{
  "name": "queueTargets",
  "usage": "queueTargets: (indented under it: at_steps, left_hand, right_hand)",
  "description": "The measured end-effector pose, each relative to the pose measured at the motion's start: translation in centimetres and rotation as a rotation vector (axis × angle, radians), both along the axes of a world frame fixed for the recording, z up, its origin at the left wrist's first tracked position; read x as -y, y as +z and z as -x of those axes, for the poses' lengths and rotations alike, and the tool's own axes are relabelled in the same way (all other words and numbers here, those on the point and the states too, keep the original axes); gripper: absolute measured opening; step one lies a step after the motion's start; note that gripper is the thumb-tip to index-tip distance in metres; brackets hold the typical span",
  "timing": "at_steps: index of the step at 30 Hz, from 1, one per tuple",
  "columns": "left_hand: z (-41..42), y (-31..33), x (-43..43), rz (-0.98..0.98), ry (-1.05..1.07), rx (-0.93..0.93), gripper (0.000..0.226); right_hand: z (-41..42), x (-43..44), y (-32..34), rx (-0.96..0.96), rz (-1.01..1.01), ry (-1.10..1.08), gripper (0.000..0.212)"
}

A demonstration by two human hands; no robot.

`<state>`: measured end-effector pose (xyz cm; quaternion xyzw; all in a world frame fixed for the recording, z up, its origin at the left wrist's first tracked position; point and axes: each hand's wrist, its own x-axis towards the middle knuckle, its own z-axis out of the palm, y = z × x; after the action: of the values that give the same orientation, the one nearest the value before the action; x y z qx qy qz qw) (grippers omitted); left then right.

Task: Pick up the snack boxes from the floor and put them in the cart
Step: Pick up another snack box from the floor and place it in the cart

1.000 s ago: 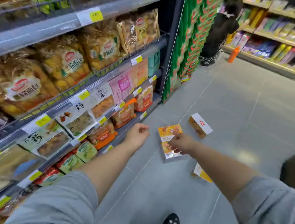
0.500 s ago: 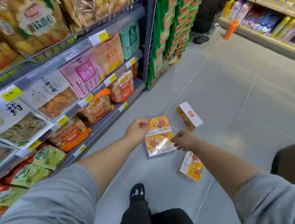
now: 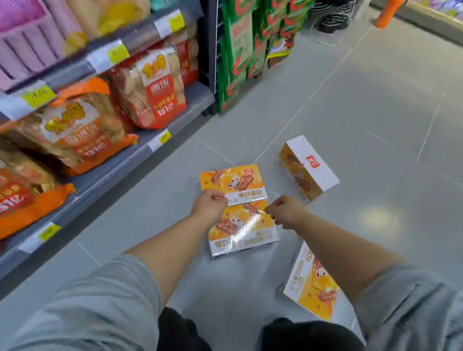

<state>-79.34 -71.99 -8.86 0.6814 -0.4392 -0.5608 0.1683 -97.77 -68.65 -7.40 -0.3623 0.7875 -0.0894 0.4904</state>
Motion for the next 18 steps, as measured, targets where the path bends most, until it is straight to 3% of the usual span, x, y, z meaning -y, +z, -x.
queueTargets:
  at_steps: [3, 7, 11, 15, 18]
  left_hand:
    - [0.8, -7.4, 0.2, -0.050, 0.050, 0.024, 0.028]
    - [1.0, -15.6, 0.1, -0.132, 0.143, 0.091, 0.025]
    - [0.4, -20.7, -1.1, -0.247, 0.252, 0.137, 0.056]
    - [0.5, -22.3, -1.9, -0.463, 0.373, -0.105, 0.050]
    - [0.3, -27.4, -1.3, -0.447, 0.338, -0.111, 0.081]
  right_hand:
    - [1.1, 0.7, -7.5, -0.025, 0.002, -0.026, 0.021]
    - [2.5, 0.5, -16.5, -0.060, -0.021, -0.044, 0.055]
    - [3.6, -0.9, -21.2, -0.079, -0.053, -0.145, 0.069]
    - [4.0, -2.4, -23.7, -0.001, -0.106, -0.273, 0.076]
    - [4.2, -2.5, -25.7, 0.055, -0.105, -0.315, 0.074]
